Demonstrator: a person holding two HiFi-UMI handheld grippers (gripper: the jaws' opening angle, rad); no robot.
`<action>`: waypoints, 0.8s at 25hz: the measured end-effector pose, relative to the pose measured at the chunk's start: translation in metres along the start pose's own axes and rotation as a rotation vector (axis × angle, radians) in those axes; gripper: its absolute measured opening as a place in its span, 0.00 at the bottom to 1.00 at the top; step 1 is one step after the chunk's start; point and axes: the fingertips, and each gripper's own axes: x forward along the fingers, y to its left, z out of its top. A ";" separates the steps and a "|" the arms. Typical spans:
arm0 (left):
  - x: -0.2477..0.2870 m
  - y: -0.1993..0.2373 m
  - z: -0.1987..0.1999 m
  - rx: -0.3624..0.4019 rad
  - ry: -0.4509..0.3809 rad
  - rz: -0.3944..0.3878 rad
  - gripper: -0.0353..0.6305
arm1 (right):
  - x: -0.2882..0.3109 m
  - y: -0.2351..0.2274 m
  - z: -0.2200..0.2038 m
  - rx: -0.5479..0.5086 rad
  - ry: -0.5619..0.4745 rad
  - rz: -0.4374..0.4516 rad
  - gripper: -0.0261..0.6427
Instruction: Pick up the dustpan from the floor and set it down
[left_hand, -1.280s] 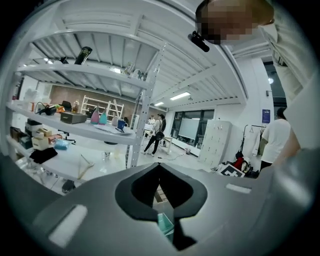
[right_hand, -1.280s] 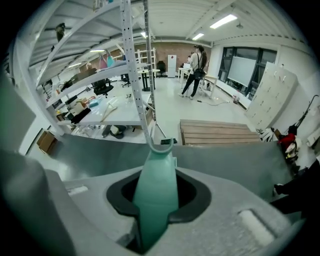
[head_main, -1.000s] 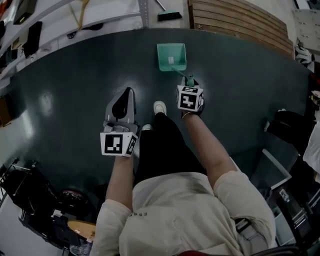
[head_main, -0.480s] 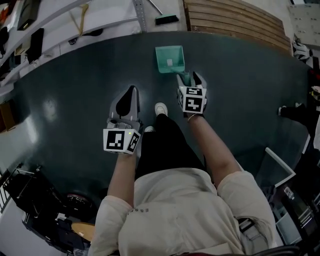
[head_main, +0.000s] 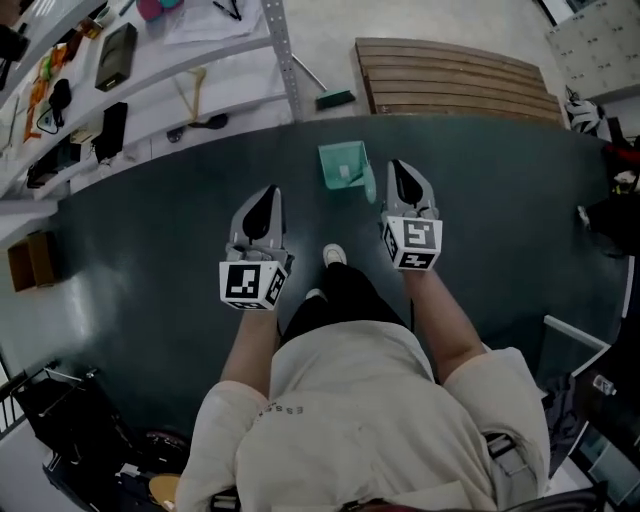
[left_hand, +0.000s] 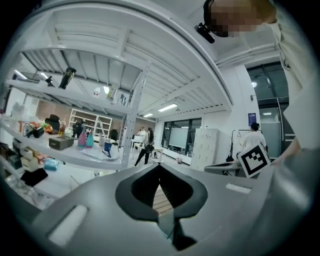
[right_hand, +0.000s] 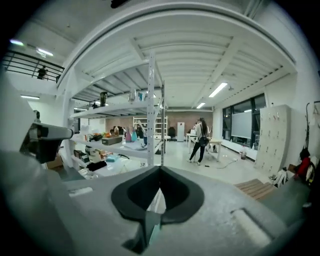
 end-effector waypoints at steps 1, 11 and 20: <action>-0.010 -0.006 0.009 0.004 -0.009 -0.002 0.07 | -0.015 0.003 0.009 0.014 -0.011 0.010 0.03; -0.119 -0.043 0.046 0.032 -0.065 -0.015 0.07 | -0.145 0.068 0.050 0.059 -0.089 0.119 0.03; -0.199 -0.080 0.003 0.015 -0.019 0.013 0.07 | -0.237 0.076 0.006 0.158 -0.020 0.110 0.03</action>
